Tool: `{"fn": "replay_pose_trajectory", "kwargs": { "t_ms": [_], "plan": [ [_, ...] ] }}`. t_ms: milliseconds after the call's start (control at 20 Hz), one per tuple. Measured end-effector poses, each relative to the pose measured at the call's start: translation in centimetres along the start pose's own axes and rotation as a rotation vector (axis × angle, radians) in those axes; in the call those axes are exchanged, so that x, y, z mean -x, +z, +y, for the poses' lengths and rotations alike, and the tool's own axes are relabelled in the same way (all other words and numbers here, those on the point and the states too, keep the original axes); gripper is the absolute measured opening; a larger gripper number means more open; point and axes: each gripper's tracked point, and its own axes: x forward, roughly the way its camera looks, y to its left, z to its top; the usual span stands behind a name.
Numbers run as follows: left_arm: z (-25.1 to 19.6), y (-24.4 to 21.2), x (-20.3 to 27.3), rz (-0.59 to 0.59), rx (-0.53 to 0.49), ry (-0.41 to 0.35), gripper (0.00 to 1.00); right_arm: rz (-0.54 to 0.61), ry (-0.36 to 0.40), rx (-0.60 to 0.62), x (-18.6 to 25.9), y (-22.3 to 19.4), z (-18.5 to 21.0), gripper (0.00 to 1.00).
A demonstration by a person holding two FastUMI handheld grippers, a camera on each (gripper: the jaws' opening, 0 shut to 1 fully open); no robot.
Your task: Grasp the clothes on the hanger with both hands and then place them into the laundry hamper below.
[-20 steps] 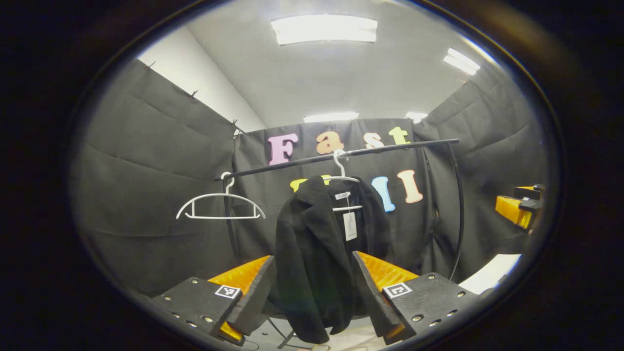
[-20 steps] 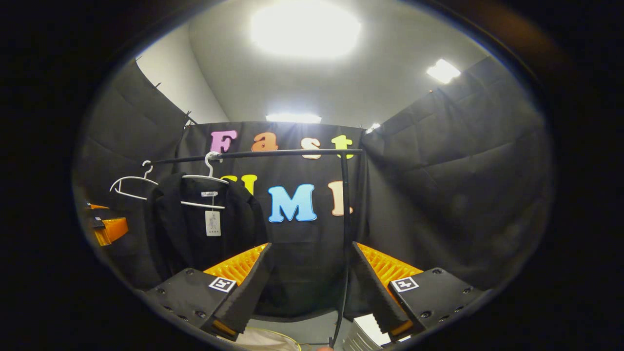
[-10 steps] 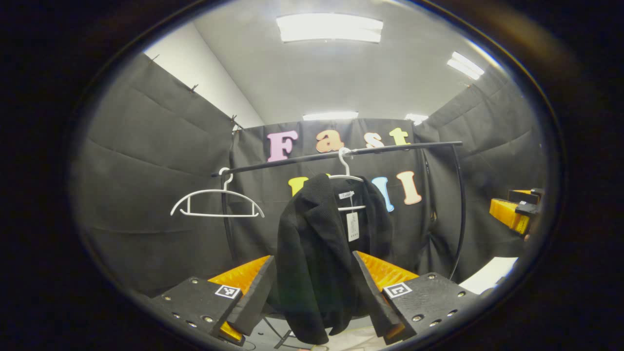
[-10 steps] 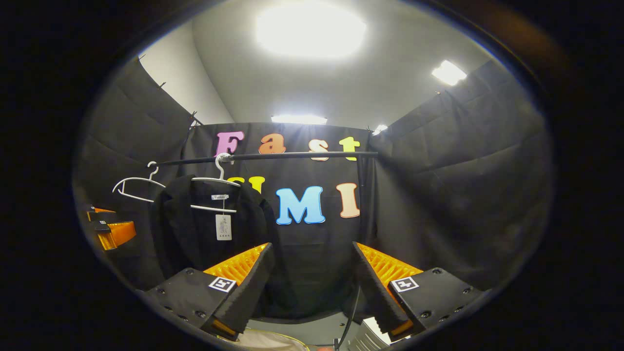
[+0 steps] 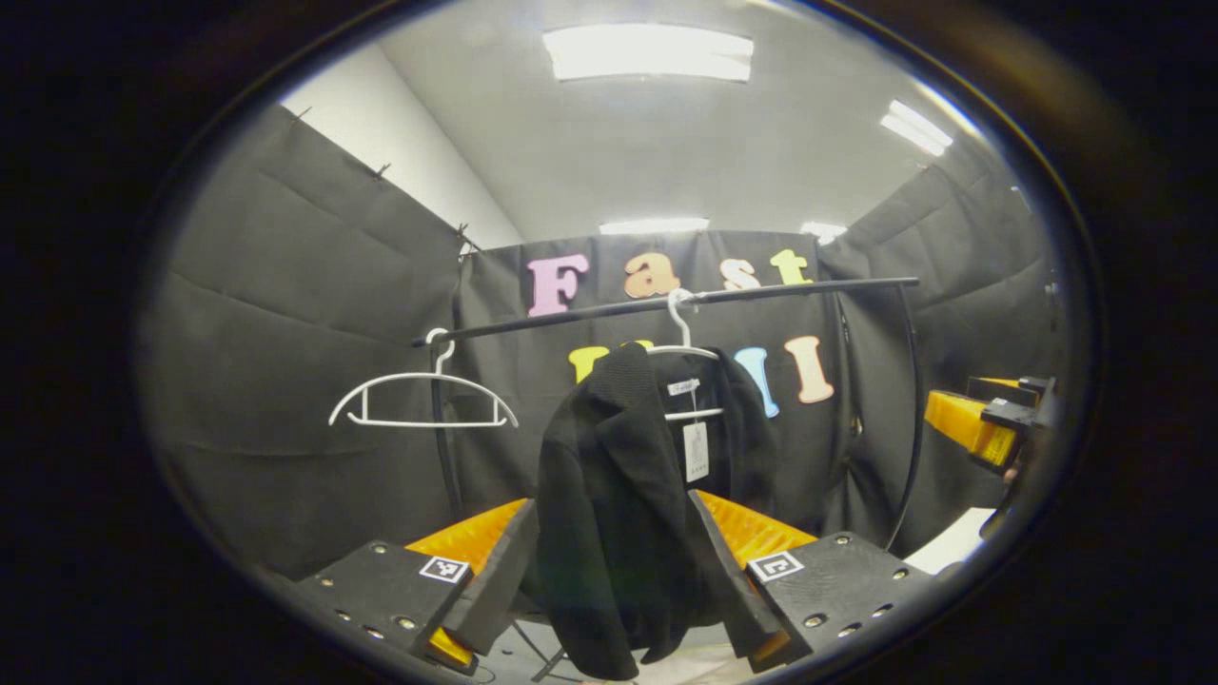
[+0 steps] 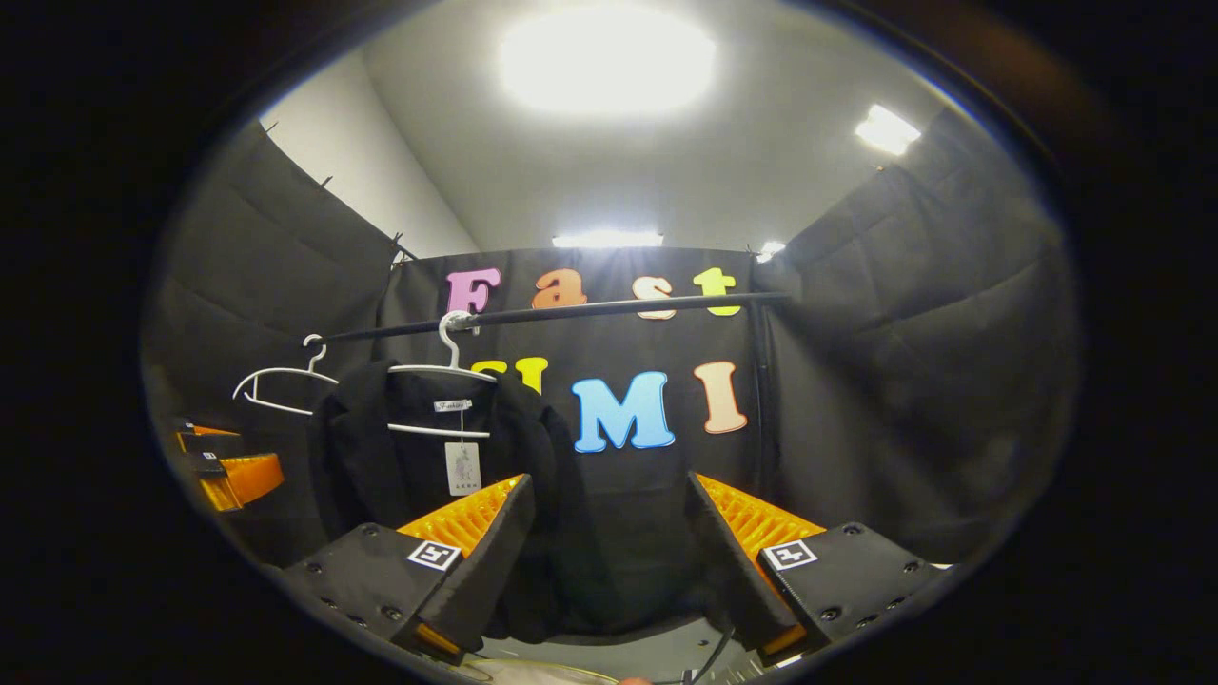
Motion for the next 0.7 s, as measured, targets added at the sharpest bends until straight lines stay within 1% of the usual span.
{"fn": "replay_pose_trajectory", "kwargs": {
  "t_ms": [100, 250, 300, 350, 500, 550, 700],
  "plan": [
    [-0.5, 0.1, -1.1, 0.003, -0.004, 0.023, 0.9, 0.002, 0.031, -0.013, -1.7, -0.2, 0.2, 0.97],
    [-1.7, 0.3, -2.7, -0.002, -0.012, 0.035, 0.91, 0.01, 0.071, -0.043, -4.3, -0.6, 0.4, 0.97],
    [-1.9, 0.4, -3.2, -0.001, -0.015, 0.043, 0.9, 0.018, 0.082, -0.055, -5.2, -0.9, 0.6, 0.99],
    [-2.2, 0.2, -3.8, 0.003, -0.014, 0.049, 0.9, 0.025, 0.095, -0.065, -5.9, -1.1, 0.8, 0.97],
    [-2.9, -0.5, -5.5, 0.019, -0.005, 0.059, 0.9, 0.039, 0.125, -0.083, -8.0, -1.7, 1.2, 0.99],
    [-3.2, -0.7, -6.0, 0.025, -0.003, 0.06, 0.9, 0.043, 0.135, -0.089, -8.6, -2.0, 1.4, 0.97],
    [-3.5, -1.1, -7.8, 0.037, -0.014, 0.076, 0.9, 0.063, 0.162, -0.094, -10.2, -2.8, 2.3, 0.97]
  ]
}}
